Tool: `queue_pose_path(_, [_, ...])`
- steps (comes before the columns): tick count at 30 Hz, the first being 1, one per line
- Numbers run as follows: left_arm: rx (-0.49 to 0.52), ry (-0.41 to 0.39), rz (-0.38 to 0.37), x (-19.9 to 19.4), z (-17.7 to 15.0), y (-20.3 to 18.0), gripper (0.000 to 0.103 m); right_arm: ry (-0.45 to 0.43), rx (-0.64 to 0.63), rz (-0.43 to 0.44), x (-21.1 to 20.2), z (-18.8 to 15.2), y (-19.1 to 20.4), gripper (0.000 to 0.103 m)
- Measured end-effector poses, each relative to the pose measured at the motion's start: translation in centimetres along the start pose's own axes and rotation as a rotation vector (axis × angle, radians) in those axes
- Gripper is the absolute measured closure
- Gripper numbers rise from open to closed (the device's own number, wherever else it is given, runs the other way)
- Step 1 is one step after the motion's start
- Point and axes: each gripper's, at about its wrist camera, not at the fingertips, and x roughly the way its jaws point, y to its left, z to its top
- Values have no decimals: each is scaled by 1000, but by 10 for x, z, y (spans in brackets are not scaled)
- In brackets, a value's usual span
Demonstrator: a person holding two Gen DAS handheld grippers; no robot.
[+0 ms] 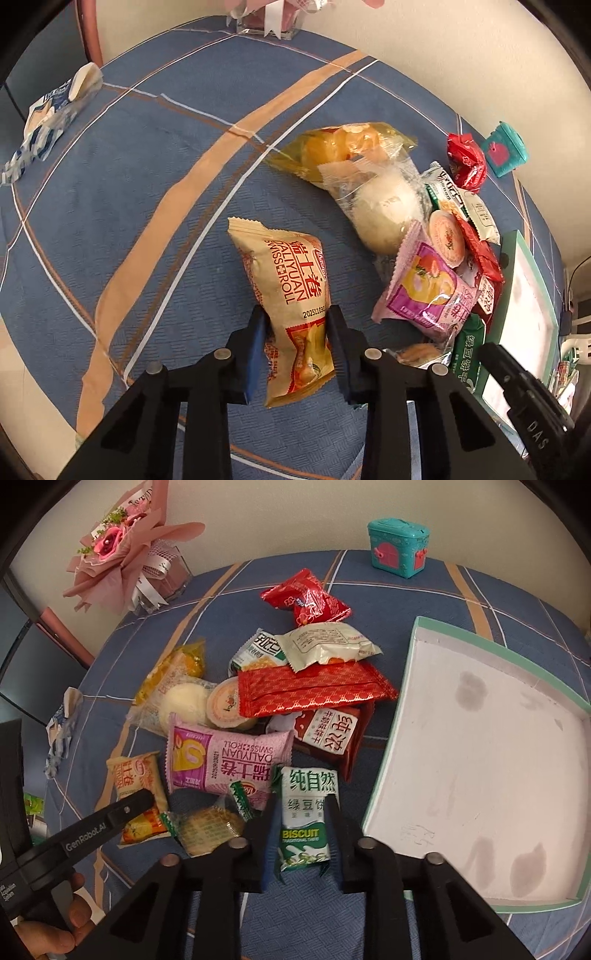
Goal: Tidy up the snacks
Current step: 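Grasp the green BISCUIT box with the right tool while the left tool grasps the cream Swiss roll bag, then carry both snacks into the white tray and open both tools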
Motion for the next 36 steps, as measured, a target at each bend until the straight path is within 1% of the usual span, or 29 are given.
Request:
queue_pose_path(1, [-3,2,-3,3,0,-1,69,-1,0,-1,0,0,0,61])
queue_pose_path(2, [-7,4,-10,-6,-3,10,69,0,3,-2,1,1,-1,58])
queue_pose_path(4, [-10,4,-17,-6,-4,14,69,2,10,0,4,2,-2,58])
queue_pose_path(6, [-10,4,-21,-8,-6,17,69,4,16,-3,7,4,-4,54])
queue_pose_path(7, [-8,2,-21,-2,-7,17,69,8,20,-5,9,4,-4,52])
queue_pose_path(11, [-8,2,-28,-6,-11,23,69,43,45,13,21,5,-8,52])
queue_pose_path(14, [-7,2,-30,-2,-9,24,69,49,38,7,24,5,-4,52])
queue_pose_path(15, [-7,3,-31,-1,-10,26,69,58,39,17,25,5,-2,50])
queue_pose_path(18, [-8,3,-35,1,-10,28,69,66,28,34,22,5,4,51])
queue_pose_path(21, [-9,0,-37,4,-10,22,69,74,41,61,22,4,4,51])
queue_pose_path(24, [-12,1,-41,6,-9,23,69,82,39,28,27,3,3,52])
queue_pose_path(25, [-12,1,-42,7,-9,23,69,83,31,24,28,3,3,54])
queue_pose_path(28, [-11,-1,-41,8,-9,22,69,95,16,19,32,-1,5,54])
queue_pose_path(32, [-14,-1,-44,8,-9,23,69,107,-19,-17,39,-8,11,59])
queue_pose_path(36, [-13,-3,-42,11,-9,21,68,108,-14,-18,41,-13,11,61])
